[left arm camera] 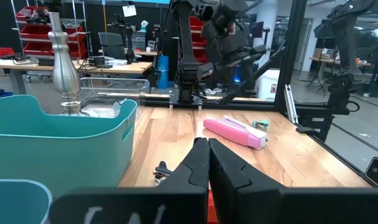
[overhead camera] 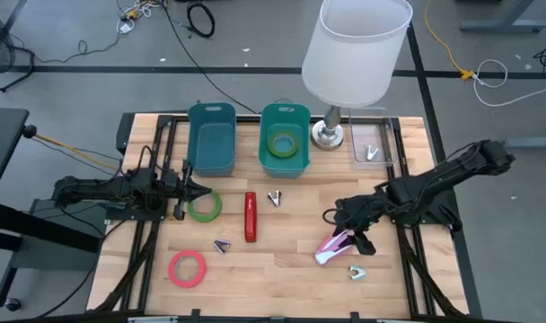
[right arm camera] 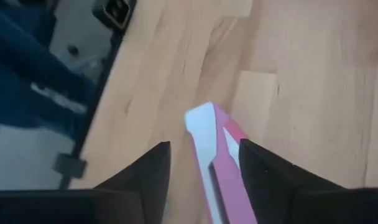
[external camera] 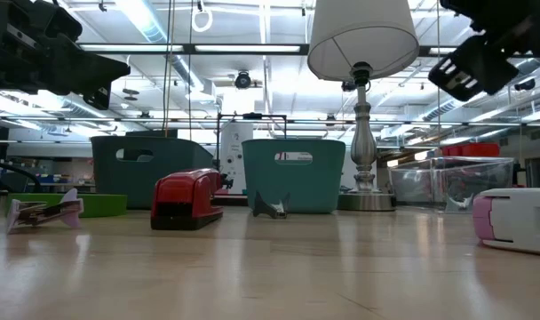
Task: Pick and place Stapler, Stapler remover, tape
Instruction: Put the pink stapler into the blue bin
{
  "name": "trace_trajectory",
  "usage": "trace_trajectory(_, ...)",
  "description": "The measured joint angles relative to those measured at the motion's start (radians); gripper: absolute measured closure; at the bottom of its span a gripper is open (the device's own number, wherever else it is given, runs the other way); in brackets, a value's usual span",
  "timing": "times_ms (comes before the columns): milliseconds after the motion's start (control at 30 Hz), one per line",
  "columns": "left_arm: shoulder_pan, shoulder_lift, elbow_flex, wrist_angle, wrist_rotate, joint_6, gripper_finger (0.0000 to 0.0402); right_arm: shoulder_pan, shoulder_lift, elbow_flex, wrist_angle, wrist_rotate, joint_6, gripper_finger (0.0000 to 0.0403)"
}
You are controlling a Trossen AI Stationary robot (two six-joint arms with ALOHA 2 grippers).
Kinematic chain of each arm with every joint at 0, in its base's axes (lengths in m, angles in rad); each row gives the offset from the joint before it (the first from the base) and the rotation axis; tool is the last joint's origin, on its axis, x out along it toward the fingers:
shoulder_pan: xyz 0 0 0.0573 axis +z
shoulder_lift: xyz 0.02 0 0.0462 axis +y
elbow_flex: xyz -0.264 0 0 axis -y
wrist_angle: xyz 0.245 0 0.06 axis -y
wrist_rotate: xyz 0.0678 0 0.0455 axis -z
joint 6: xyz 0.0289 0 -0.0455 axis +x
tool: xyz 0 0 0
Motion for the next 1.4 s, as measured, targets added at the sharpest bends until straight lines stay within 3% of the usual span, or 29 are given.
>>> trace_trajectory(333, 0.000, 0.000, 0.000, 0.000, 0.000, 0.000, 0.0399, 0.059, 0.114, 0.000, -0.002, 0.033, -0.181, 0.0097)
trace_trajectory(533, 0.000, 0.000, 0.000, 0.000, 0.000, 0.000, 0.0399, 0.096, 0.170, 0.000, -0.012, 0.155, -0.224, 0.0050)
trace_trajectory(633, 0.000, 0.000, 0.000, 0.000, 0.000, 0.000, 0.0399, 0.107, 0.189, 0.000, -0.020, 0.208, -0.261, 0.0041)
trace_trajectory(867, 0.000, 0.000, 0.000, 0.000, 0.000, 0.000, 0.0399, 0.155, 0.235, 0.000, -0.057, 0.210, -0.334, 0.0039)
trace_trajectory(1100, 0.000, 0.000, 0.000, 0.000, 0.000, 0.000, 0.0399, 0.183, 0.297, 0.000, -0.058, 0.289, -0.335, 0.0039)
trace_trajectory(1400, 0.000, 0.000, 0.000, 0.000, 0.000, 0.000, 0.0399, 0.183, 0.348, 0.000, -0.052, 0.307, -0.314, 0.0039)
